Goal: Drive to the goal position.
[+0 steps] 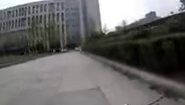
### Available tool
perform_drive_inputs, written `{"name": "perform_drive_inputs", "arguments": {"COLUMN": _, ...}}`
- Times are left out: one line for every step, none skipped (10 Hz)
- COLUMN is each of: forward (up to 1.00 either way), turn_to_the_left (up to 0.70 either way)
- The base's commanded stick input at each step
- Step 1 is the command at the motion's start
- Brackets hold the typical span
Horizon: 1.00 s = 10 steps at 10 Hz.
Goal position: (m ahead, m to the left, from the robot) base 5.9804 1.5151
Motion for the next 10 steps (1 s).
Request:
{"name": "perform_drive_inputs", "arguments": {"forward": 1.00, "turn_to_the_left": 0.00}}
{"name": "perform_drive_inputs", "arguments": {"forward": 1.00, "turn_to_the_left": 0.00}}
{"name": "perform_drive_inputs", "arguments": {"forward": 1.00, "turn_to_the_left": 0.00}}
{"name": "perform_drive_inputs", "arguments": {"forward": 1.00, "turn_to_the_left": 0.00}}
{"name": "perform_drive_inputs", "arguments": {"forward": 1.00, "turn_to_the_left": 0.00}}
{"name": "perform_drive_inputs", "arguments": {"forward": 1.00, "turn_to_the_left": 0.00}}
{"name": "perform_drive_inputs", "arguments": {"forward": 1.00, "turn_to_the_left": -0.03}}
{"name": "perform_drive_inputs", "arguments": {"forward": 1.00, "turn_to_the_left": -0.13}}
{"name": "perform_drive_inputs", "arguments": {"forward": 1.00, "turn_to_the_left": -0.33}}
{"name": "perform_drive_inputs", "arguments": {"forward": 1.00, "turn_to_the_left": -0.38}}
